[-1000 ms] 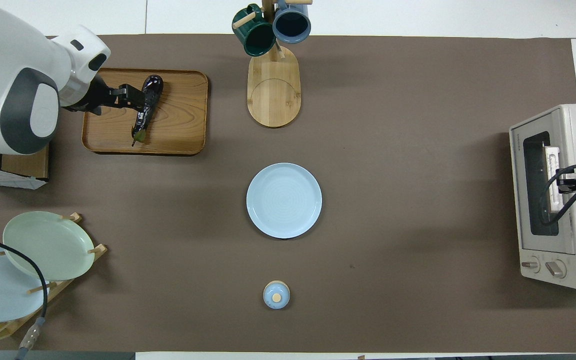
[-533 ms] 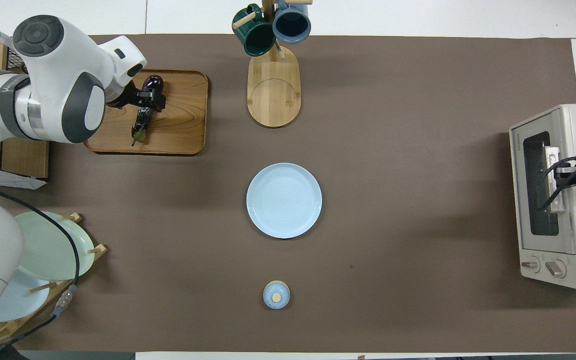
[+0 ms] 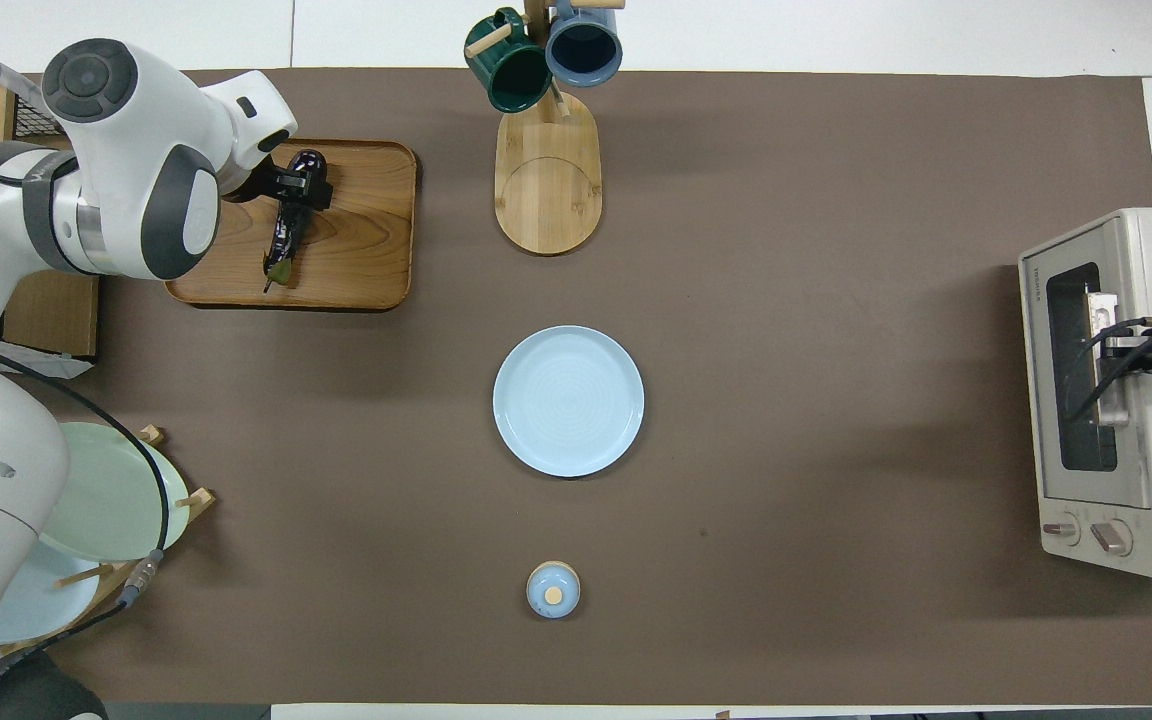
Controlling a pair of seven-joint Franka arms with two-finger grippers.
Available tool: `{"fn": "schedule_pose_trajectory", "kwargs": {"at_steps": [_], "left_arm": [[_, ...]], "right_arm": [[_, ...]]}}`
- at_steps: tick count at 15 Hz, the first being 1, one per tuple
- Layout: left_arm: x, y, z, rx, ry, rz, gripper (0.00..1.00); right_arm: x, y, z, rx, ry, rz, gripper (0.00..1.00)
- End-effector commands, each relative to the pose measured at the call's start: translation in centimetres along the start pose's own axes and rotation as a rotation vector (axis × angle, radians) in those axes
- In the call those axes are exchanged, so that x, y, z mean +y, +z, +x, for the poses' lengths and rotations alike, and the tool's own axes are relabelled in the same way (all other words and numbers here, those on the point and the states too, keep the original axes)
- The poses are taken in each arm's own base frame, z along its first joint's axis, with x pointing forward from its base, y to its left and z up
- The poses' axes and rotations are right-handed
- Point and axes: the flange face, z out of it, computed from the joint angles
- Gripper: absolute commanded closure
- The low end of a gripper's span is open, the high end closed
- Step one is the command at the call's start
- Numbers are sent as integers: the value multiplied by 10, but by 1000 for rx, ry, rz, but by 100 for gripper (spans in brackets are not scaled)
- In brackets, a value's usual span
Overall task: Put eggplant into oven
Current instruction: 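Grasp and lift the eggplant with the left gripper while the right gripper pulls the door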
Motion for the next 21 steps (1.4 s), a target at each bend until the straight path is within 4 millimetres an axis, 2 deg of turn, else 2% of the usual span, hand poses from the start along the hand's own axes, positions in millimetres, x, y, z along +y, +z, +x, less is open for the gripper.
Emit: {"fn": "schedule_pose_trajectory", "kwargs": {"at_steps": [1, 2, 5, 7, 9, 11, 13, 16, 17, 20, 21], "left_arm": [[-8, 9, 1, 16, 51, 23, 0], [-8, 13, 1, 14, 68, 20, 0], [-2, 25, -5, 14, 73, 14, 0], [-3, 26, -6, 25, 71, 12, 0], [-1, 32, -10, 30, 72, 10, 4], [1, 38, -15, 28, 74, 9, 17], [4, 38, -17, 32, 72, 4, 37], [2, 33, -16, 16, 58, -8, 89], [2, 26, -11, 11, 42, -26, 100], [8, 12, -7, 1, 19, -55, 100], [8, -2, -8, -7, 5, -62, 100]], "right_arm": [[-14, 33, -4, -6, 12, 30, 100], [-33, 45, -4, 12, 4, 45, 100], [-59, 75, -6, 43, -17, 52, 100], [-61, 95, -1, 21, -18, 53, 100], [-68, 102, 2, 57, -14, 74, 100], [-77, 112, 3, 66, -24, 74, 100], [-82, 135, 4, 90, -31, 72, 100], [-85, 158, 7, 87, -30, 70, 100], [-85, 164, 7, 78, -29, 69, 100], [-88, 172, 8, 77, -9, 82, 100], [-95, 174, 8, 69, 23, 106, 100]]}}
